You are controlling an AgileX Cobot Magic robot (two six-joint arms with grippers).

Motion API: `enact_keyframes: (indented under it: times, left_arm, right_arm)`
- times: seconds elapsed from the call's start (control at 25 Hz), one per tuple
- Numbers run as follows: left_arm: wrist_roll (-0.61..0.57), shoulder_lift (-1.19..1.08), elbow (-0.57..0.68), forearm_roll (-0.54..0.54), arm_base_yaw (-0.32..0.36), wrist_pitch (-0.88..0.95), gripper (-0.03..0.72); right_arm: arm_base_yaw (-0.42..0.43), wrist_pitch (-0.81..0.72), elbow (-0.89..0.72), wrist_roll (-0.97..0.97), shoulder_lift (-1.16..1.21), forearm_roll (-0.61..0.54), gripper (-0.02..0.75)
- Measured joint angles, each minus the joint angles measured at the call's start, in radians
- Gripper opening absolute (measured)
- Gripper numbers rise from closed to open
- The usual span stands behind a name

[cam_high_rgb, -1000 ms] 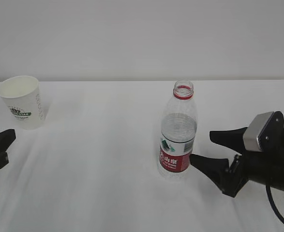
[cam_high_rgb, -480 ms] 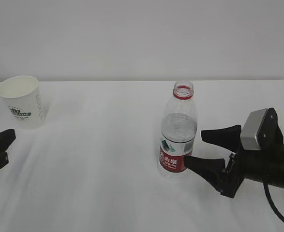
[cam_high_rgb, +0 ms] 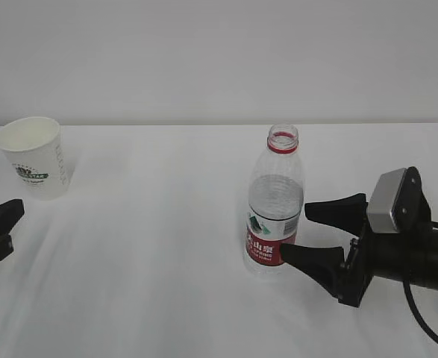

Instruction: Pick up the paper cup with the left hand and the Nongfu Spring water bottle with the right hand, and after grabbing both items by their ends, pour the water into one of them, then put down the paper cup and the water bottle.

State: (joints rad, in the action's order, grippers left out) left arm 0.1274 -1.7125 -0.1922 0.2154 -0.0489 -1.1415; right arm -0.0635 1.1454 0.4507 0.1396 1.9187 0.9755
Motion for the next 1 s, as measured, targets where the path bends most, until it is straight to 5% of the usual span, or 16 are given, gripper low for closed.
enact_keyframes:
  times: [0.72, 1.0]
  left_arm:
    - [0.0, 0.0, 0.0, 0.0, 0.0, 0.0, 0.375]
    - [0.0, 0.0, 0.0, 0.0, 0.0, 0.0, 0.374]
  right_arm:
    - [0.0, 0.001, 0.076, 0.028, 0.054, 0.067, 0.662]
    - [-0.071, 0.0, 0.121, 0.035, 0.058, 0.073, 0.661]
